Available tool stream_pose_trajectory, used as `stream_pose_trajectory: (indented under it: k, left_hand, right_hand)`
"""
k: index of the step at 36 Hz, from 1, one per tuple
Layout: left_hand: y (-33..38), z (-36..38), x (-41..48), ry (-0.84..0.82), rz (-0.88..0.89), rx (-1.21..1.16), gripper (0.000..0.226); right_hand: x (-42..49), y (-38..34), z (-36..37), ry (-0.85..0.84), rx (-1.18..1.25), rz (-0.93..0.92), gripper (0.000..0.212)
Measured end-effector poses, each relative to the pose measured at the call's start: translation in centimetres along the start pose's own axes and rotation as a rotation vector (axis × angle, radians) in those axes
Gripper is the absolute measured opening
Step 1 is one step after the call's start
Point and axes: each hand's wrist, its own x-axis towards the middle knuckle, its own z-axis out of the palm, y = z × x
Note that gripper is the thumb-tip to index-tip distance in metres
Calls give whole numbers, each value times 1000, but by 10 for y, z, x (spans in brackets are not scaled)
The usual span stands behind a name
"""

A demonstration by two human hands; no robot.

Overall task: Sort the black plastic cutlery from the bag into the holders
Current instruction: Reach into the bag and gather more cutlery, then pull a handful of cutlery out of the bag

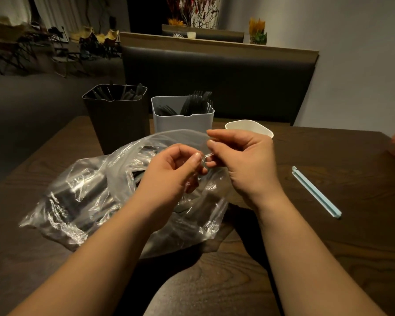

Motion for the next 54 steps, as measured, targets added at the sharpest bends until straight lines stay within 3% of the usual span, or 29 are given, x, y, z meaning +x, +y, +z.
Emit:
stream_pose_trajectory:
  k: [3, 8, 10, 16, 25, 32, 35, 38, 39, 41, 43, 45, 49, 51, 54]
  left_hand:
    - [-5, -1, 3, 17, 26, 43, 10]
    - [-8, -10, 1, 28, 175, 310, 10]
    - [-7, -13, 0, 17, 235, 391, 11]
    - [-9, -18, -1, 9, 350, 589, 13]
    - [-10, -34, 4, 78, 388, 625, 12]
    - [-4, -44, 0, 67, 325, 801, 11]
    - [7, -52, -6, -15, 239, 912, 5]
    - [20, -62, -11, -76, 212, 1082, 7]
    - [24, -66, -12, -79, 221, 1129, 9]
    - [32, -73, -14, -96, 215, 1249, 10]
    - [39, -79, -17, -125, 187, 1411, 6]
    - [43, -84, -20, -181, 158, 1543, 6]
    - [51, -92, -31, -354, -11, 1628, 14]
    - [54, -99, -36, -421, -97, 1665, 16]
    - [56, -105, -43, -475, -187, 1701, 21]
  right_hand:
    - [8, -3, -12, 104, -30, -57, 20]
    - [43, -8, -60, 581, -281, -273, 15]
    - [53, 3, -73, 699, -418, -319, 16]
    - [60, 42, -83, 743, -718, -390, 19]
    - [59, 62, -85, 404, -1027, -141, 15]
    - [54, 62, -84, 337, -1214, -186, 28]
    - [48, 47, -76, 360, -1091, -226, 37]
    - [34, 8, -58, 345, -788, -431, 23]
    - [26, -10, -49, 235, -609, -430, 21]
    - [6, -44, -26, -155, -276, -326, 26]
    - [-9, -59, -2, -543, -211, -164, 31]
    - [-12, -47, 17, -753, -394, -48, 31]
    - [-6, -6, 38, -763, -886, -28, 25]
    - [-5, 1, 44, -787, -1002, -12, 40]
    - [-6, 1, 50, -841, -1062, -2, 79]
